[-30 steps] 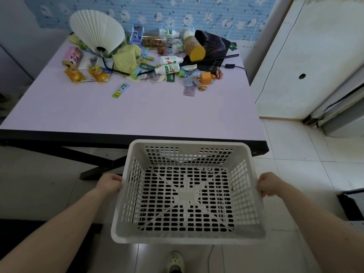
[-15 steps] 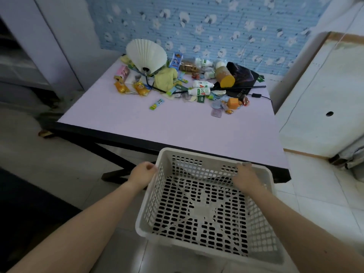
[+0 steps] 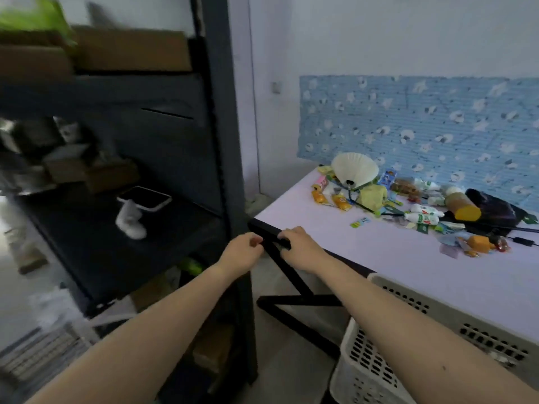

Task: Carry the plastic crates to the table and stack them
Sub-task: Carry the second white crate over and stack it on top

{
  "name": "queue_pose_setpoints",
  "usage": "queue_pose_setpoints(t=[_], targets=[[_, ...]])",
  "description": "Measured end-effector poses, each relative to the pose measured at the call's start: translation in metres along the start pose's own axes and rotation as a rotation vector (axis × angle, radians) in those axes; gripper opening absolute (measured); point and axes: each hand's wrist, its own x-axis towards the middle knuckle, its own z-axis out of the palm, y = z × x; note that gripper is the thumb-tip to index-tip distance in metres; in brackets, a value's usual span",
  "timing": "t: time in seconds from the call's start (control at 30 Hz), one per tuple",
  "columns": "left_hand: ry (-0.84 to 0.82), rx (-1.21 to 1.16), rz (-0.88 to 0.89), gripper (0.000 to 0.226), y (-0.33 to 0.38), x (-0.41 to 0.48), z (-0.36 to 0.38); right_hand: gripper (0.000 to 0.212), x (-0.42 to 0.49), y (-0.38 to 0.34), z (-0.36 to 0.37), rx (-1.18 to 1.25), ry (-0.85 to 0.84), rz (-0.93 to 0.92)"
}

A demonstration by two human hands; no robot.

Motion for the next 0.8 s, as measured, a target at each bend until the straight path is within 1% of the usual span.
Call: queue_pose_setpoints(t=[0.1,0.2,0.33,0.43,0.6,0.7,0.8], targets=[[0.125,0.041,0.017,0.032,-0.033,-0.056,-0.081,0.037,-0.007,-0.101,0.025,-0.006,0.030,-0.190],[0.196,0.090,0.043,0.033,-0.058,-0.113,-0.157,0.035,-0.019,-0.201,0.050,0.008,0.058,-0.345],[0.320,0.094,0.001,0.028,-0.097,-0.179,-0.242,0.030,-0.031,-0.311,0.082,-0.019,0.024,-0.467],[0.422,0.092,-0.079,0.030,-0.132,-0.223,-0.297,0.038,-0.034,-0.376,0.107,-0.101,-0.033,-0.490],[0.601,0.066,-0.230,0.033,-0.197,-0.279,-0.365,0.045,-0.033,-0.471,0.155,-0.045,-0.127,-0.615],[0.679,0.061,-0.308,0.032,-0.235,-0.299,-0.394,0.047,-0.025,-0.518,0.188,-0.065,-0.192,-0.712],[0.717,0.076,-0.370,0.037,-0.268,-0.305,-0.424,0.049,-0.006,-0.559,0.217,-0.055,-0.238,-0.775]])
